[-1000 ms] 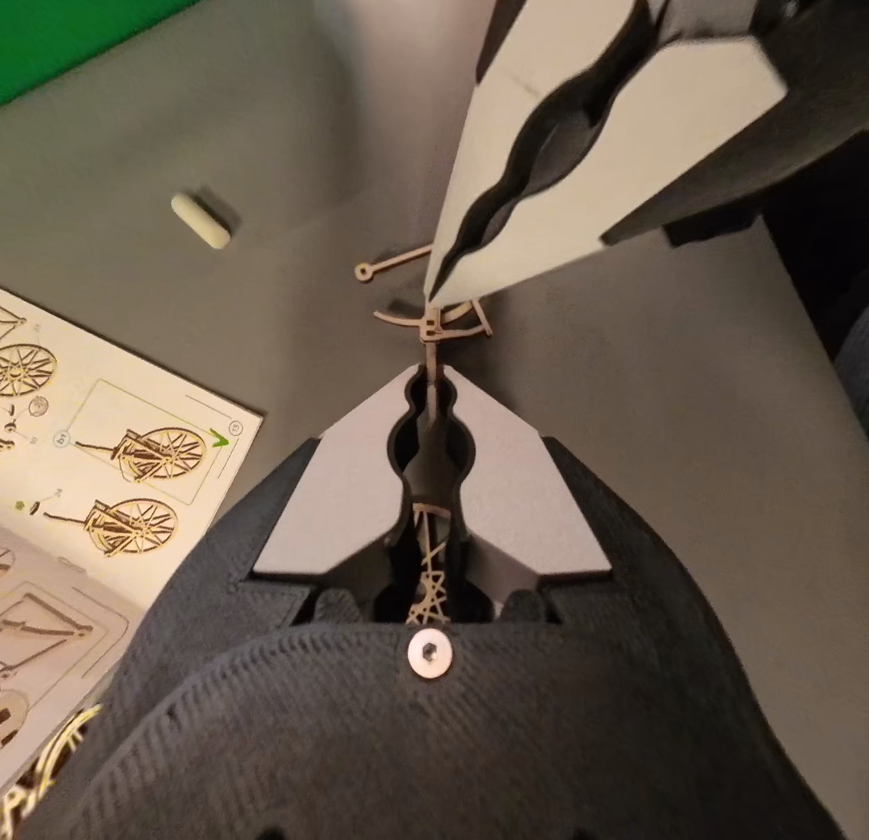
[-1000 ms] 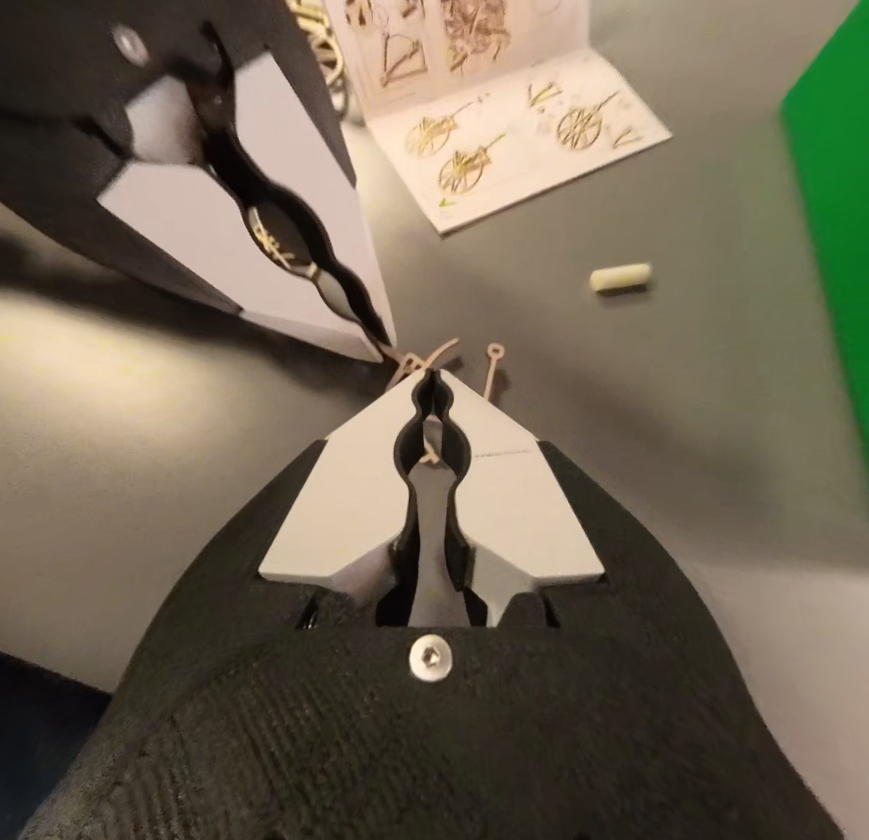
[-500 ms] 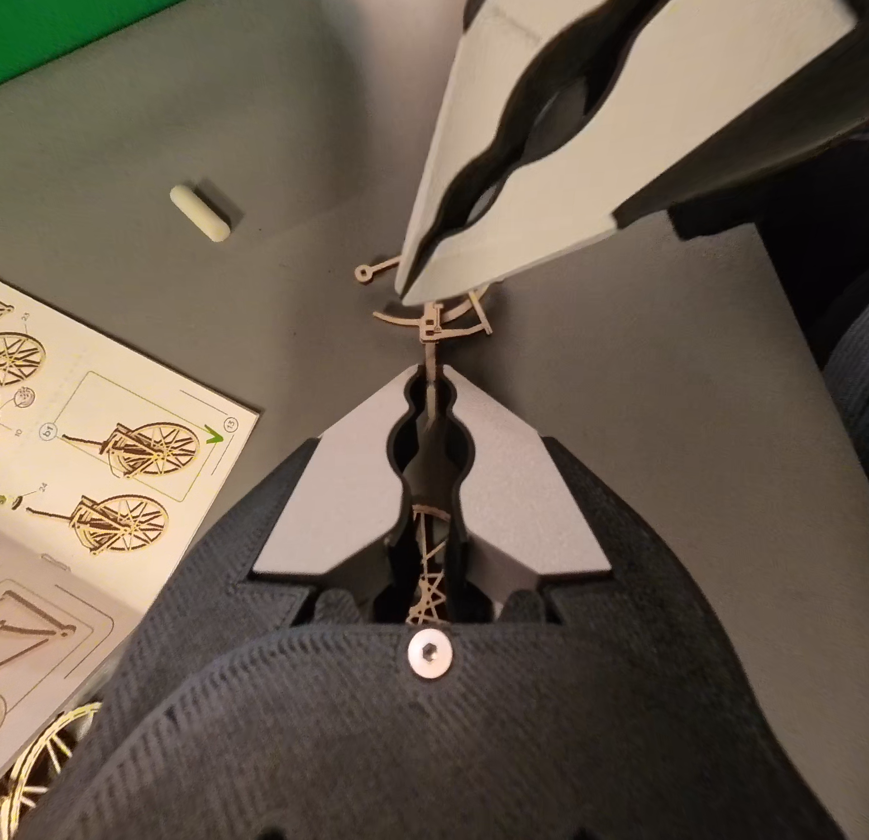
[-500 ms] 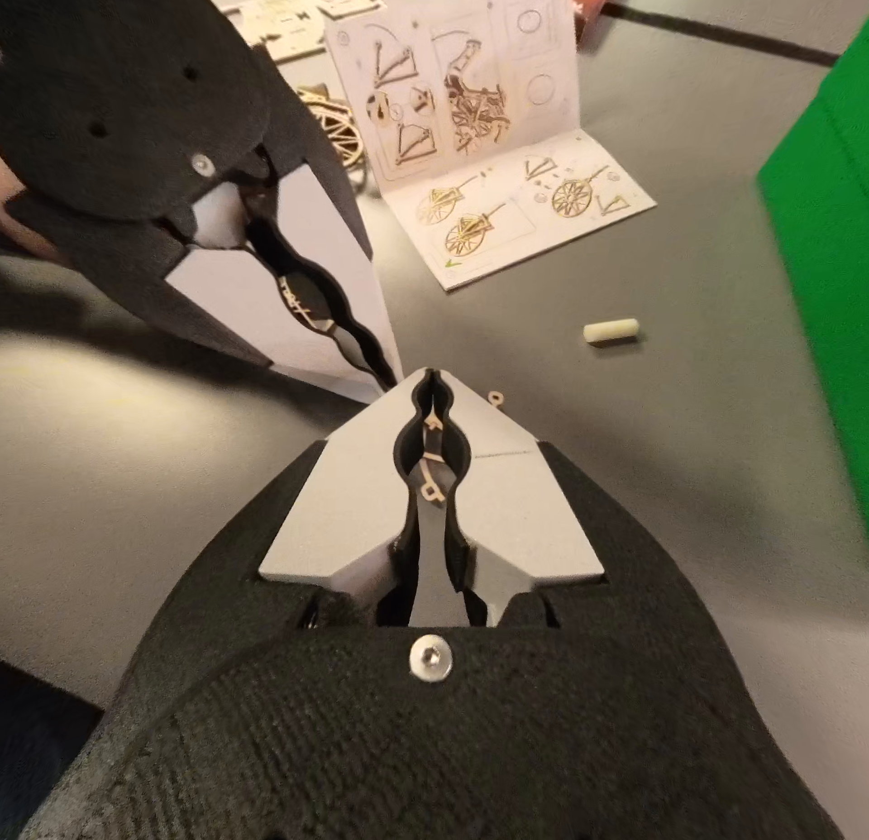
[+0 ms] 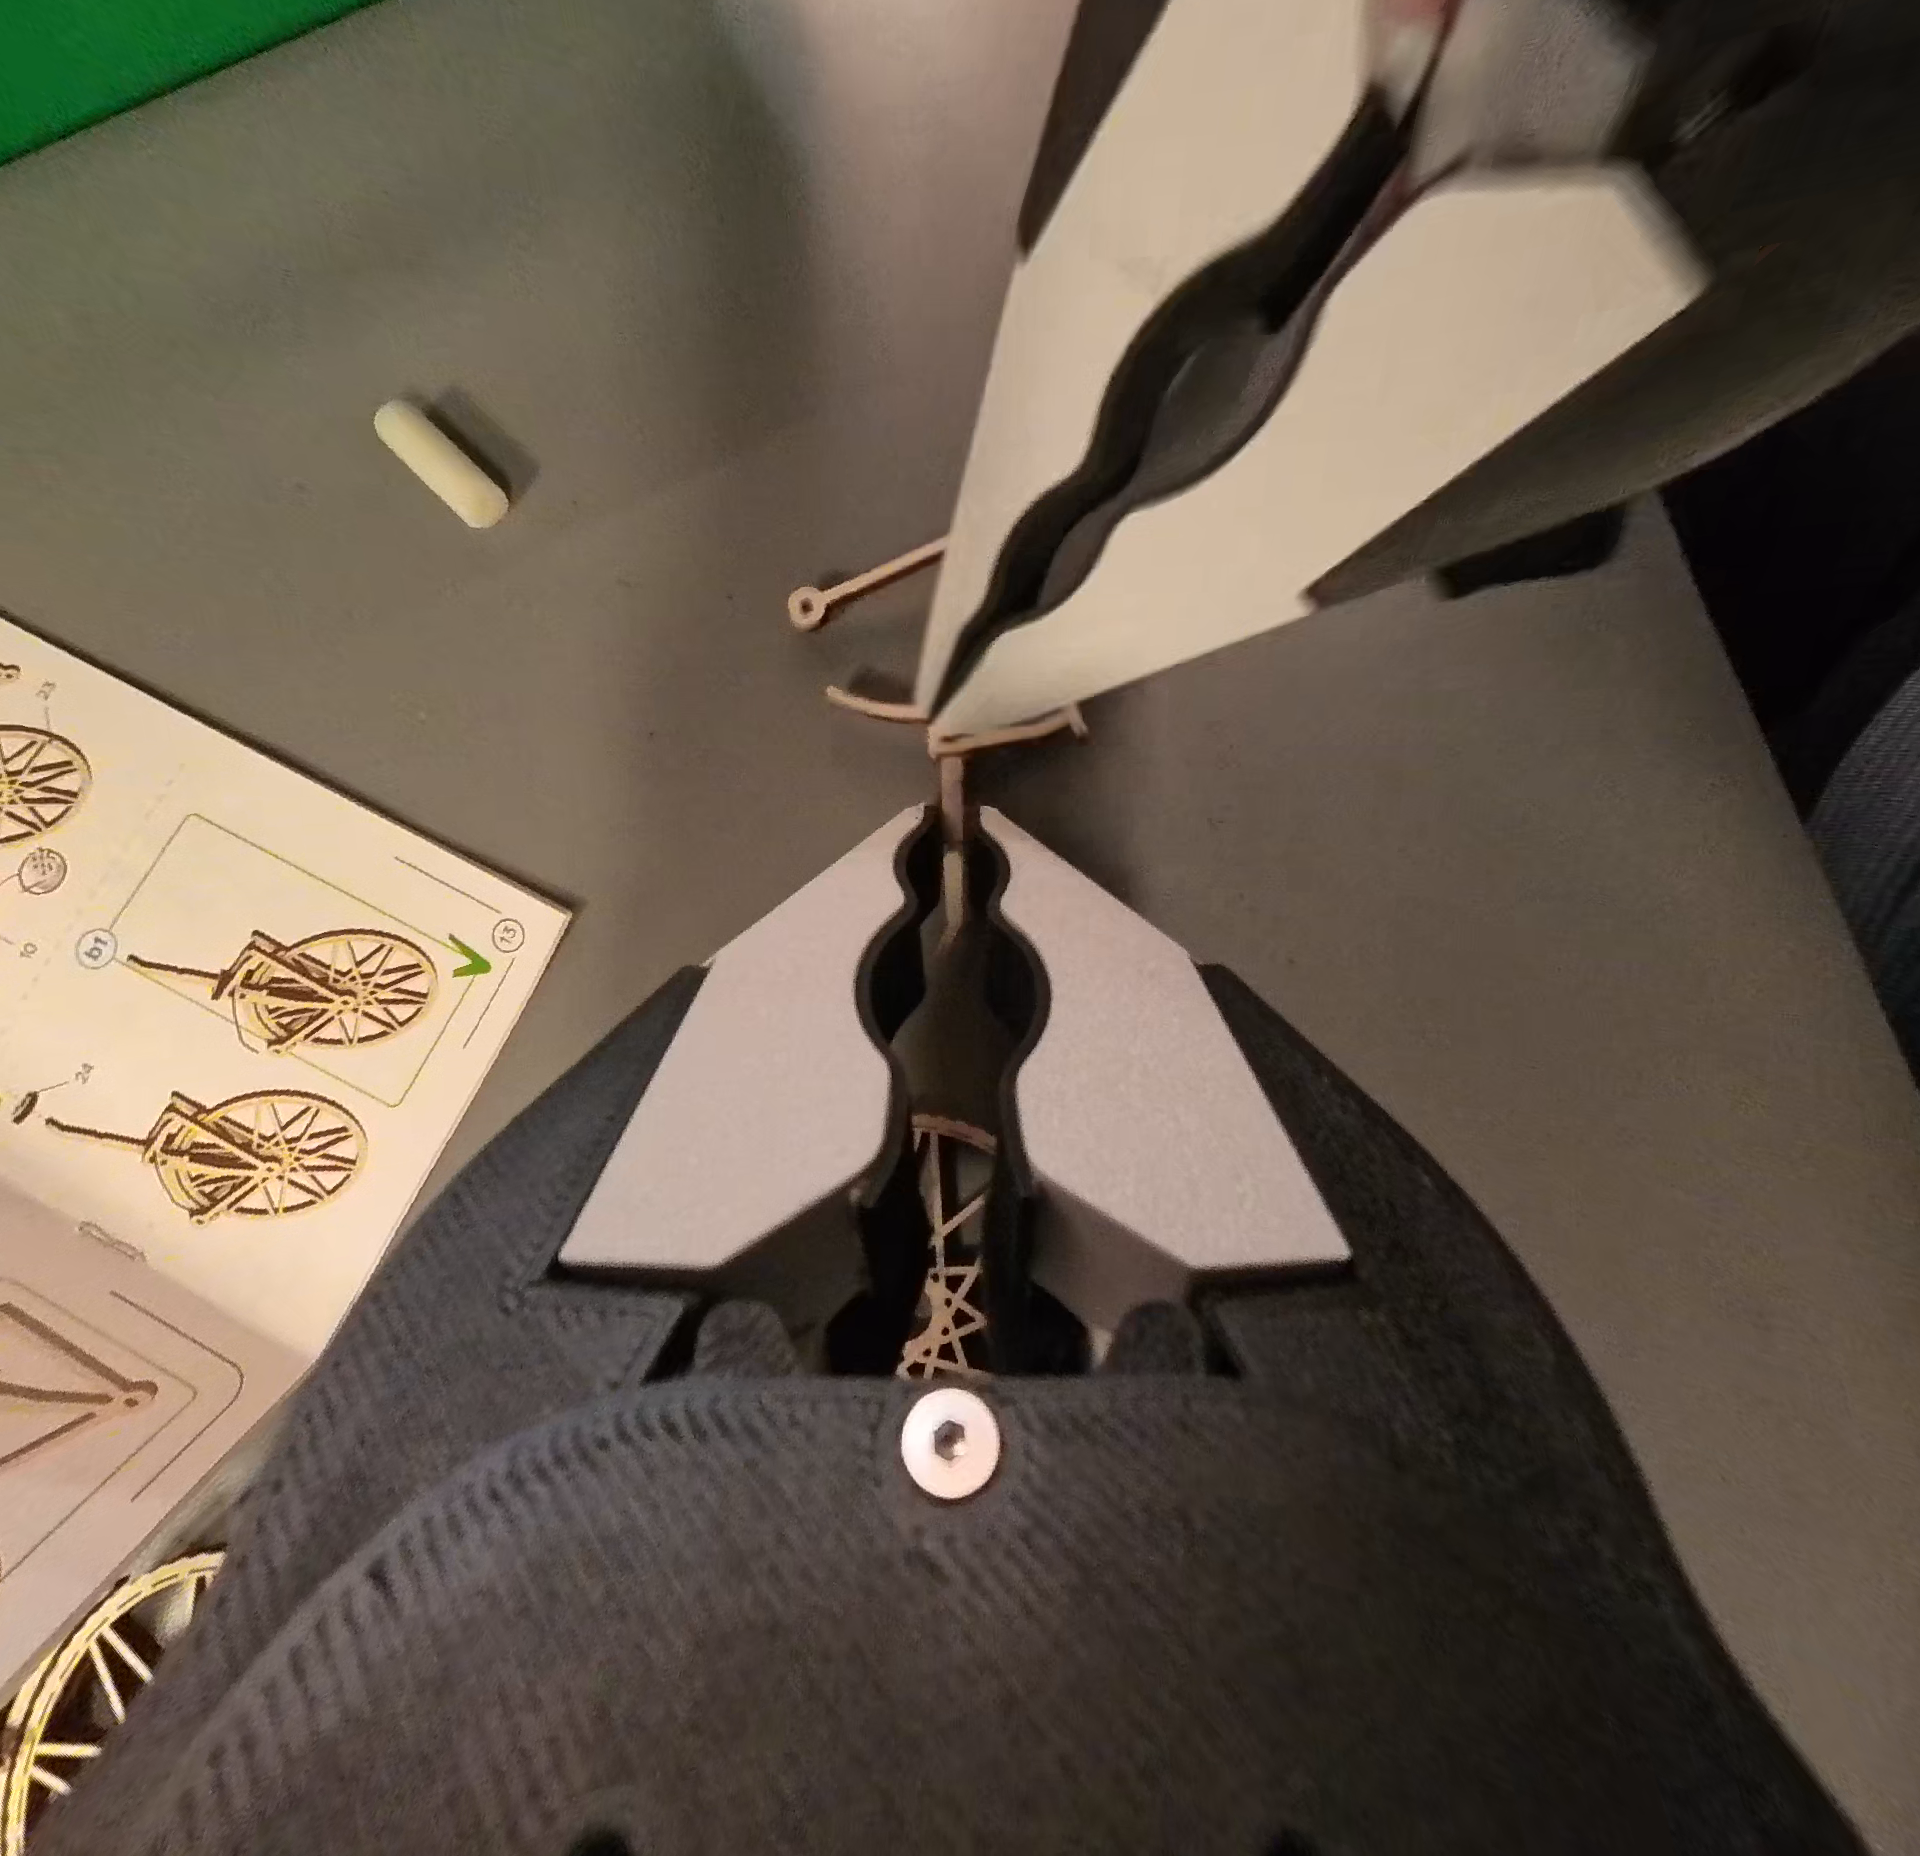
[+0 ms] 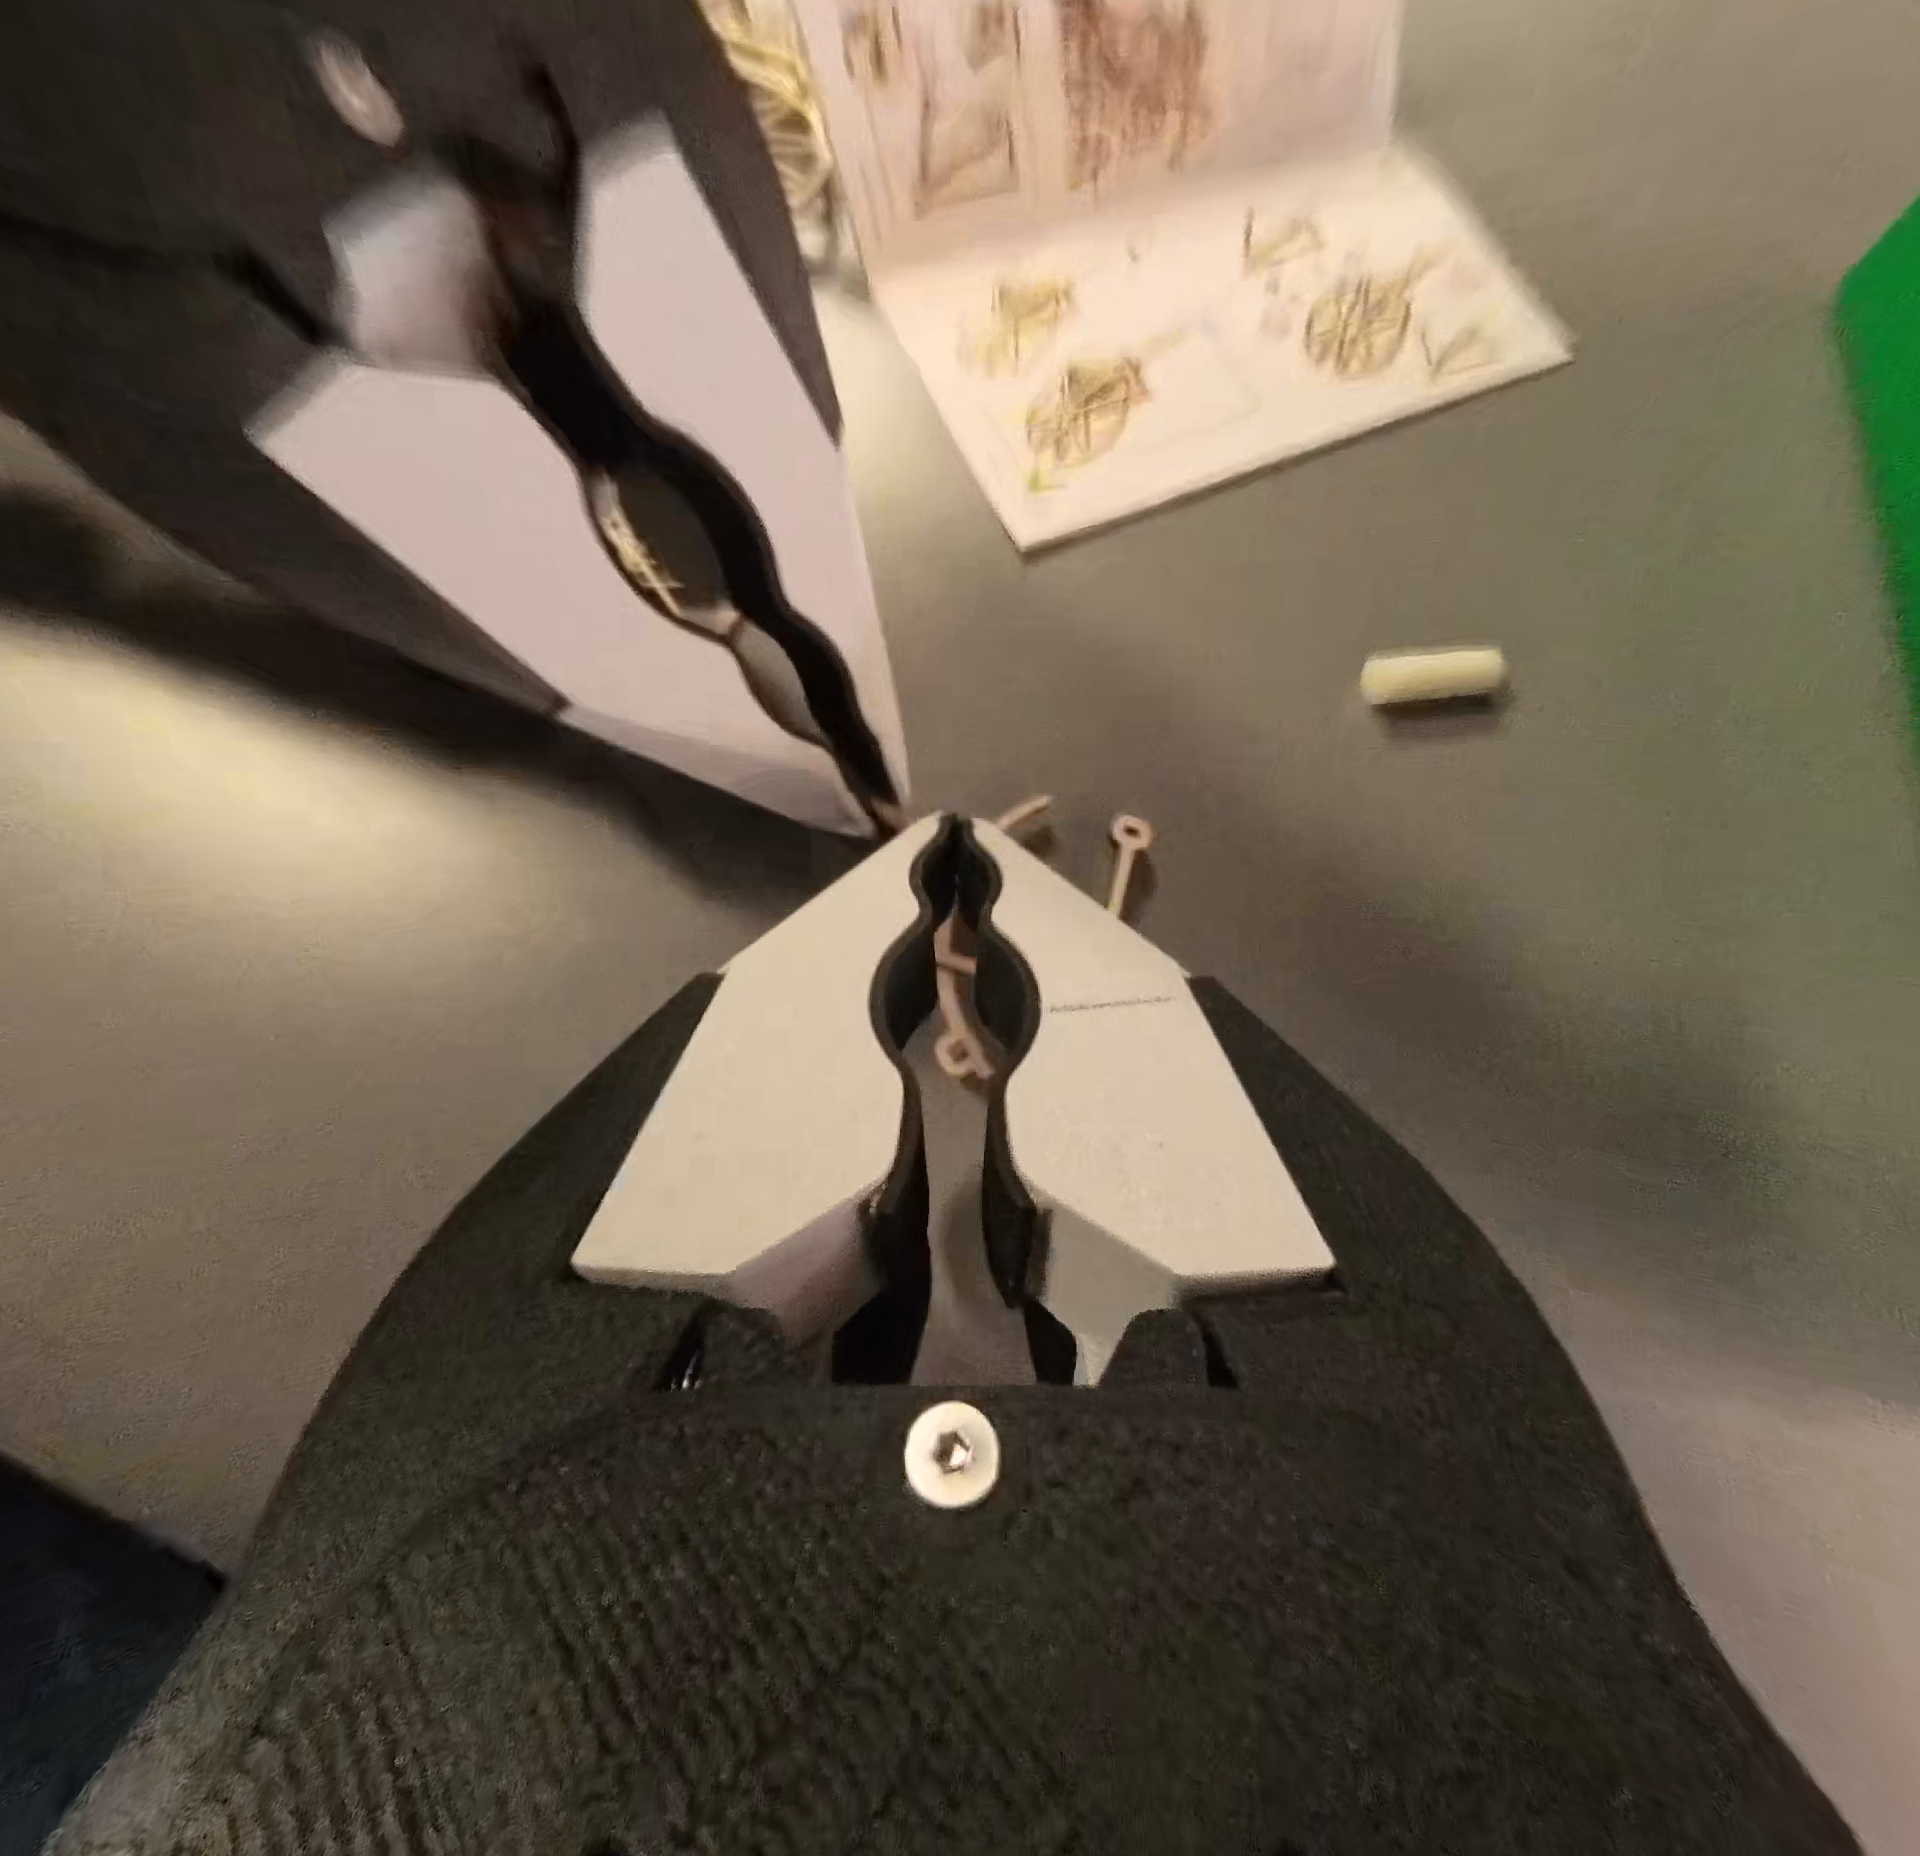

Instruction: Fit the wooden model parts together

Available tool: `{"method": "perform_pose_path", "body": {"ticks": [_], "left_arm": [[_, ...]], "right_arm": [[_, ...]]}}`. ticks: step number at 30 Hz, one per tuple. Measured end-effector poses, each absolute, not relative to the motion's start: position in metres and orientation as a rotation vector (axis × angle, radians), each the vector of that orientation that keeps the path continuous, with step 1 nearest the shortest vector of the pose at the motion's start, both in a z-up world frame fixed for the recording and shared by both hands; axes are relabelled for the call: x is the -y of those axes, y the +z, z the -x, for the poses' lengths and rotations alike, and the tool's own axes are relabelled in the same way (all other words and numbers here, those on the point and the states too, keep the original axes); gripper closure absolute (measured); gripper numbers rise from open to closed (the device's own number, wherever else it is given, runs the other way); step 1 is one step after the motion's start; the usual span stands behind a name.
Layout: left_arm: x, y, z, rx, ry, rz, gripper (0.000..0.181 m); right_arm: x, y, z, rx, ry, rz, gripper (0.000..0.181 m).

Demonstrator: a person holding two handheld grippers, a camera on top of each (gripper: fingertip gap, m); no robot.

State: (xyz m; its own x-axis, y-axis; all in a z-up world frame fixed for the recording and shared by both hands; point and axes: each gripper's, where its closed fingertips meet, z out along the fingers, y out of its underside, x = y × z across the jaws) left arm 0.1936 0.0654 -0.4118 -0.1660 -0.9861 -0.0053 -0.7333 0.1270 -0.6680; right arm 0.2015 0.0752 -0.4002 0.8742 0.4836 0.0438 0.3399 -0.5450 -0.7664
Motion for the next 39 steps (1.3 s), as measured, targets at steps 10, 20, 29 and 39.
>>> {"method": "perform_pose_path", "body": {"ticks": [10, 20, 29, 39], "left_arm": [[-0.066, -0.412, -0.193, -1.969, -0.751, 1.645, 0.179], [-0.065, -0.412, -0.188, -2.066, -0.778, 1.555, 0.179], [-0.065, -0.412, -0.189, -2.057, -0.805, 1.565, 0.179], [-0.066, -0.412, -0.188, -2.056, -0.817, 1.566, 0.179]], "right_arm": [[-0.070, -0.368, -0.187, 0.842, 0.319, 1.992, 0.181], [-0.063, -0.375, -0.192, 1.252, 0.709, 1.860, 0.181], [-0.065, -0.390, -0.191, 1.345, 0.719, 1.901, 0.181], [-0.065, -0.384, -0.188, 1.367, 0.717, 1.871, 0.180]]}}
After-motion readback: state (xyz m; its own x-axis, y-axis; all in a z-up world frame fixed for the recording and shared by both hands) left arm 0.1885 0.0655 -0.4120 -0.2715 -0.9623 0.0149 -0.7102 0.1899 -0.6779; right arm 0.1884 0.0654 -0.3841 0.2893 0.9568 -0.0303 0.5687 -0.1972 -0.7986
